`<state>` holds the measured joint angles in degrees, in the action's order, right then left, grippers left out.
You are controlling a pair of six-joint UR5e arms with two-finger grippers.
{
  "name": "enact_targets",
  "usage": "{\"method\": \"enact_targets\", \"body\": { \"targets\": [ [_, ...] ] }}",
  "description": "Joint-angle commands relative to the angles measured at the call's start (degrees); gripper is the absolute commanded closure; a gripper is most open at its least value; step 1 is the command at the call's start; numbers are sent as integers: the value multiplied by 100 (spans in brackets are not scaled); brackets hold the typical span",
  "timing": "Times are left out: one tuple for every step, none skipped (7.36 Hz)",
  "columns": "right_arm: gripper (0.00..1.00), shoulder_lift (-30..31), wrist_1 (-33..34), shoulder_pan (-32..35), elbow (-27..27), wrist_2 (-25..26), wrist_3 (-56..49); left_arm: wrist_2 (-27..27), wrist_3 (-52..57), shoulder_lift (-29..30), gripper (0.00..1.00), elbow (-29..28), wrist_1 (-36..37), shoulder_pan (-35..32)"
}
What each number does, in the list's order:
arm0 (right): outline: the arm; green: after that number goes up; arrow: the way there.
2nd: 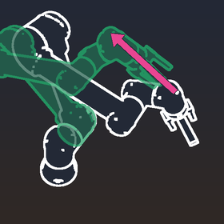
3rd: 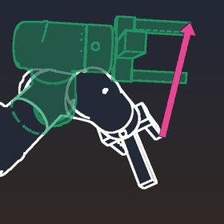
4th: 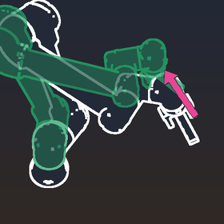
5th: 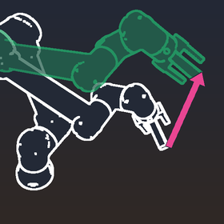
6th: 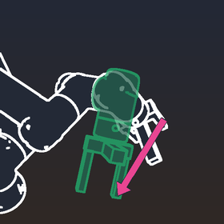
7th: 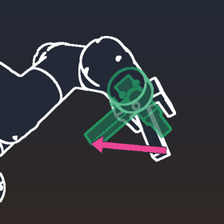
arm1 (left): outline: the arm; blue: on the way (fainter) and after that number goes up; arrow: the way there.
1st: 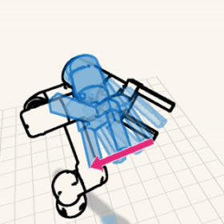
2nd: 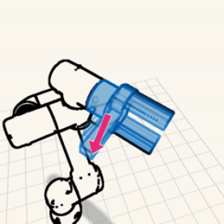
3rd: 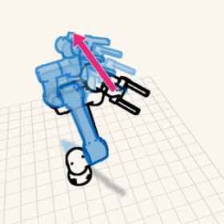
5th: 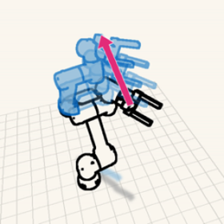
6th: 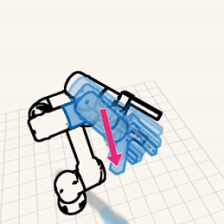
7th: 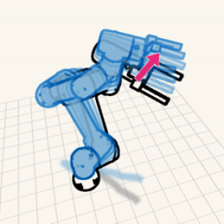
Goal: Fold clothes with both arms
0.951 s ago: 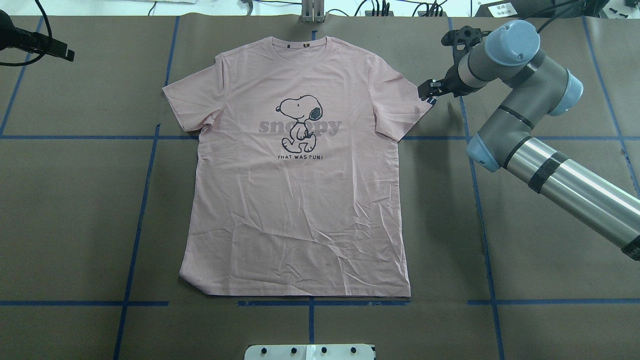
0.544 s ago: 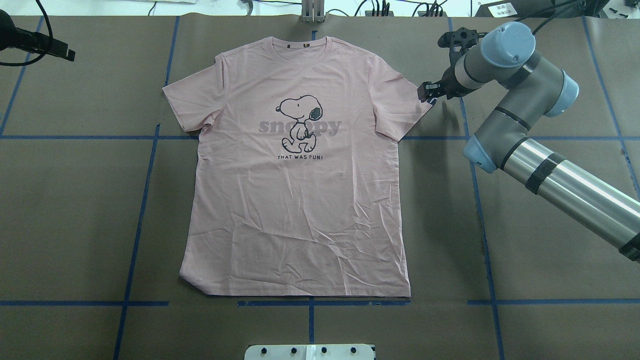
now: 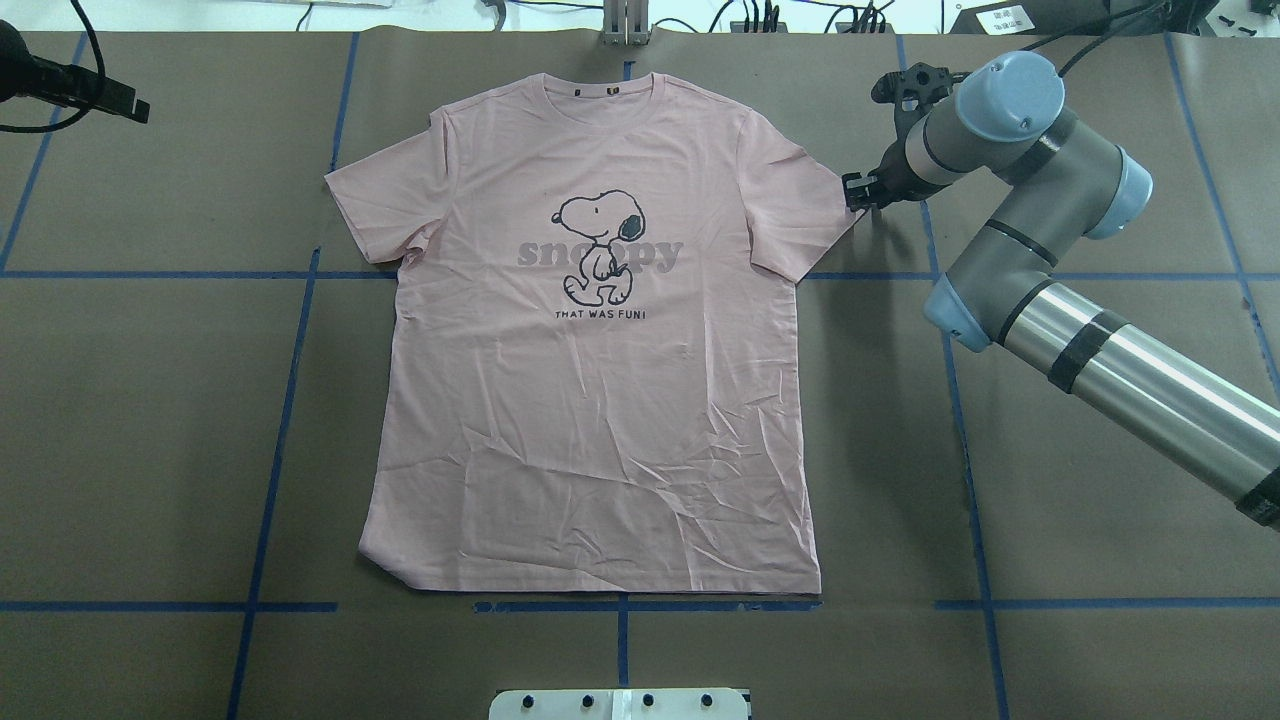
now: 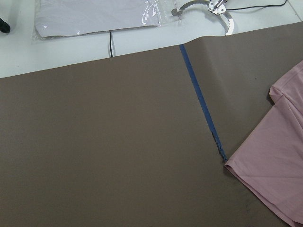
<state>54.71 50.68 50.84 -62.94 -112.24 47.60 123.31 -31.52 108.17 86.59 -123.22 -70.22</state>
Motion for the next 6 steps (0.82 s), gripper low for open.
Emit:
{"method": "enact_targets", "body": {
  "targets": [
    [89,-4,4,-3,1,0,-14,-9,-3,-6,0,-11,0,0],
    [100,-12,4,-3,1,0,-14,0,-12,2,0,-2,0,0],
    [100,-47,12,-3,1,0,-14,0,-20,2,0,7,0,0],
    [100,-91,-5,-3,-8,0,38,0,-21,2,0,7,0,0],
    [100,-187,-40,23,-95,-35,204,0,-21,2,0,15,0,0],
    [100,-371,-32,23,-244,-70,554,0,-3,-6,0,-2,0,0]
  ]
}}
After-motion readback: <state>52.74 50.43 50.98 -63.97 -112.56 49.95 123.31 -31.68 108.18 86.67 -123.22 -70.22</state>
